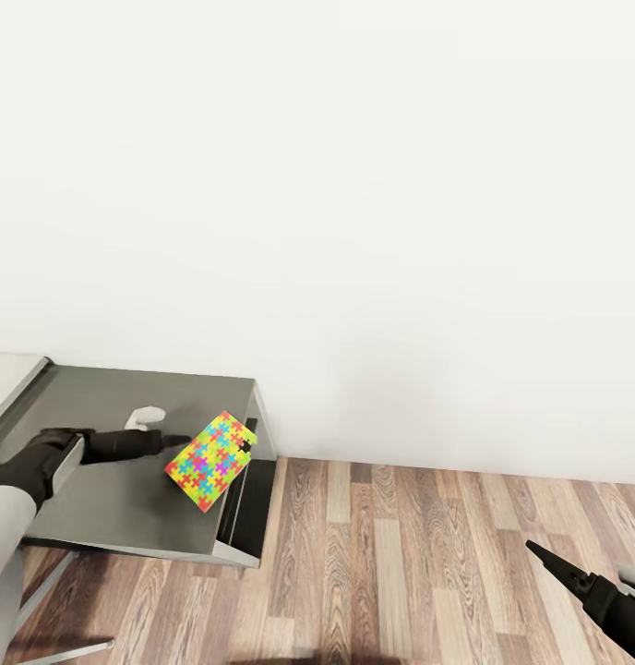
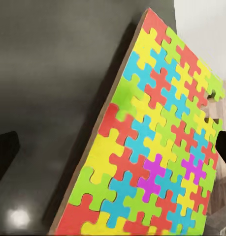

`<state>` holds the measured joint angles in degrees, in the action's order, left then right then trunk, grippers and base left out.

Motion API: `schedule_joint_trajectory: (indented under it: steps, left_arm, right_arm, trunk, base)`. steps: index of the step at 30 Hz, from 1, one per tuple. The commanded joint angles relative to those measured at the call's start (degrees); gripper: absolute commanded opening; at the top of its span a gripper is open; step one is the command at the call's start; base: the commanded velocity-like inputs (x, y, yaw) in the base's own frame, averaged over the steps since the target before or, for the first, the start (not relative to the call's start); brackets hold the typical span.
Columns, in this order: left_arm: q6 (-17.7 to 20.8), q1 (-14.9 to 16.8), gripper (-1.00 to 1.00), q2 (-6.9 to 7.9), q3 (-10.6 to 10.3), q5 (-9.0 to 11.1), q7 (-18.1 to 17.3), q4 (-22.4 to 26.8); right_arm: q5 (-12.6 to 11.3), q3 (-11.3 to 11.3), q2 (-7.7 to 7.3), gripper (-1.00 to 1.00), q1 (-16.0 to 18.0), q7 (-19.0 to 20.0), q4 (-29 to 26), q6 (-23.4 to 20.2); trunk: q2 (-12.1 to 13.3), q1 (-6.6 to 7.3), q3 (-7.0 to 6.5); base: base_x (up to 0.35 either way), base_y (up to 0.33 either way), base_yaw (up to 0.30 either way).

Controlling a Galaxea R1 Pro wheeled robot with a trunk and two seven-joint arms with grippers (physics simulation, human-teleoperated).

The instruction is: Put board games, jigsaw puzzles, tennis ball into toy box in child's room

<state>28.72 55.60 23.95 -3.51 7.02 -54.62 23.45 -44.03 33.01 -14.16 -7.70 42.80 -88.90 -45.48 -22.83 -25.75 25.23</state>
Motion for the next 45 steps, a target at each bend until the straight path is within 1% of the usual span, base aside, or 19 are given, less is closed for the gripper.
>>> schedule_joint_trajectory:
  steps: [1, 3, 6, 10, 12, 13, 17, 18, 21, 22, 25, 26, 30, 31, 33, 34, 39, 41, 45]
  left_arm:
    - [0.7, 0.0, 1.00, 0.58, 0.0, 0.6, -0.1, 0.6]
    - [1.2, 0.0, 1.00, 1.39, 1.1, 0.8, -0.6, 1.7]
    - [3.9, 0.0, 1.00, 2.52, 4.3, 1.0, -3.0, 4.2]
    - [7.1, 0.0, 1.00, 3.70, 7.8, 1.1, -7.7, 6.3]
    - [8.3, 0.0, 1.00, 4.56, 9.2, 1.1, -10.7, 7.3]
    - [9.4, 0.0, 1.00, 5.47, 10.2, 1.1, -14.1, 8.1]
    - [11.9, 0.0, 1.00, 7.16, 11.3, 1.1, -21.9, 9.4]
    - [13.1, 0.0, 1.00, 7.75, 11.5, 1.1, -25.9, 9.8]
    - [14.4, -0.1, 1.00, 8.42, 11.8, 1.1, -32.9, 10.7]
    - [14.6, -0.2, 1.00, 8.52, 11.8, 1.1, -34.1, 11.0]
    - [15.0, -0.3, 1.00, 8.68, 11.9, 1.2, -35.4, 11.9]
    - [15.2, -0.5, 1.00, 8.74, 12.0, 1.3, -35.4, 12.4]
    - [15.4, -0.8, 1.00, 8.79, 12.1, 1.8, -35.4, 12.9]
    - [15.4, -1.0, 1.00, 8.72, 12.1, 2.4, -35.4, 13.2]
    - [15.4, -1.5, 1.00, 8.54, 12.1, 3.4, -35.4, 13.5]
    - [15.4, -2.4, 1.00, 8.37, 12.0, 4.7, -35.4, 14.0]
    - [15.6, -7.0, 1.00, 7.63, 11.8, 10.1, -35.4, 18.7]
    - [17.4, -11.5, 1.00, 6.83, 11.7, 14.2, -35.4, 24.7]
    - [21.1, -17.5, 1.00, 6.15, 11.7, 18.5, -35.4, 32.7]
  right_arm:
    - [-0.2, 0.0, -0.01, 1.00, 0.0, 0.0, 0.0, -0.3]
    - [-0.2, 0.0, 0.00, 1.00, 0.0, 0.0, 0.0, -0.3]
    - [-0.2, 0.0, 0.11, 1.00, 0.0, 0.0, 0.0, -0.3]
    - [-0.2, -0.2, 0.24, 1.00, 0.1, 0.0, -0.1, -0.3]
    - [-0.2, -0.4, 0.35, 1.00, 0.1, 0.0, -0.1, -0.3]
    - [-0.2, -0.6, 0.42, 1.00, 0.1, 0.0, -0.2, -0.3]
    - [-0.3, -1.8, 0.50, 1.00, 0.3, -0.1, -0.2, -0.2]
    - [-0.3, -2.7, 0.51, 1.00, 0.6, -0.2, -0.2, -0.2]
    - [-0.4, -4.8, 0.75, 1.00, 2.8, -0.2, -0.1, -0.2]
    - [-0.4, -5.5, 0.81, 1.00, 3.6, -0.2, 0.0, -0.2]
    - [-0.5, -8.0, 1.00, 1.00, 6.0, -0.4, 0.5, -0.2]
    - [-0.5, -10.1, 1.08, 1.00, 7.7, -0.6, 1.1, -0.1]
    - [-0.6, -14.6, 1.22, 1.00, 10.9, -0.7, 3.1, 0.0]
    - [-0.6, -16.6, 1.26, 1.00, 12.5, -0.7, 4.7, 0.3]
    - [-0.6, -18.3, 1.32, 1.00, 13.9, -0.6, 6.5, 1.0]
    - [-0.7, -19.7, 1.47, 1.00, 15.2, -0.3, 8.6, 2.2]
    - [-0.9, -23.0, 2.48, 1.00, 17.9, 0.9, 13.3, 5.2]
    - [-0.9, -24.7, 3.48, 1.00, 18.9, 2.5, 15.2, 6.1]
    - [-0.7, -25.9, 5.25, 1.00, 20.5, 3.7, 17.3, 6.6]
  trunk:
    - [-0.1, -0.04, 0.08]
    - [-0.1, -0.04, 0.08]
    - [-0.1, -0.04, 0.08]
    - [-0.1, -0.04, 0.08]
    - [-0.1, -0.04, 0.08]
    - [-0.1, -0.04, 0.08]
    - [-0.1, -0.04, 0.08]
    - [-0.1, -0.04, 0.08]
    - [-0.1, -0.04, 0.08]
    - [-0.1, -0.04, 0.08]
    - [-0.1, -0.04, 0.08]
    - [-0.1, -0.04, 0.08]
    - [-0.1, -0.04, 0.08]
    - [-0.1, -0.04, 0.08]
    - [-0.1, -0.04, 0.08]
    - [-0.1, -0.04, 0.08]
    - [-0.1, -0.04, 0.08]
    - [-0.1, -0.04, 0.08]
    - [-0.1, -0.04, 0.08]
  base:
    - [0.000, 0.000, 0.000]
    - [0.000, 0.000, 0.000]
    - [0.000, 0.000, 0.000]
    - [0.000, 0.000, 0.000]
    - [0.000, 0.000, 0.000]
    - [0.000, 0.000, 0.000]
    - [0.000, 0.000, 0.000]
    - [0.000, 0.000, 0.000]
    - [0.000, 0.000, 0.000]
    - [0.000, 0.000, 0.000]
    - [0.000, 0.000, 0.000]
    - [0.000, 0.000, 0.000]
    - [0.000, 0.000, 0.000]
    - [0.000, 0.000, 0.000]
    - [0.000, 0.000, 0.000]
    - [0.000, 0.000, 0.000]
    - [0.000, 0.000, 0.000]
    - [0.000, 0.000, 0.000]
    - [0.000, 0.000, 0.000]
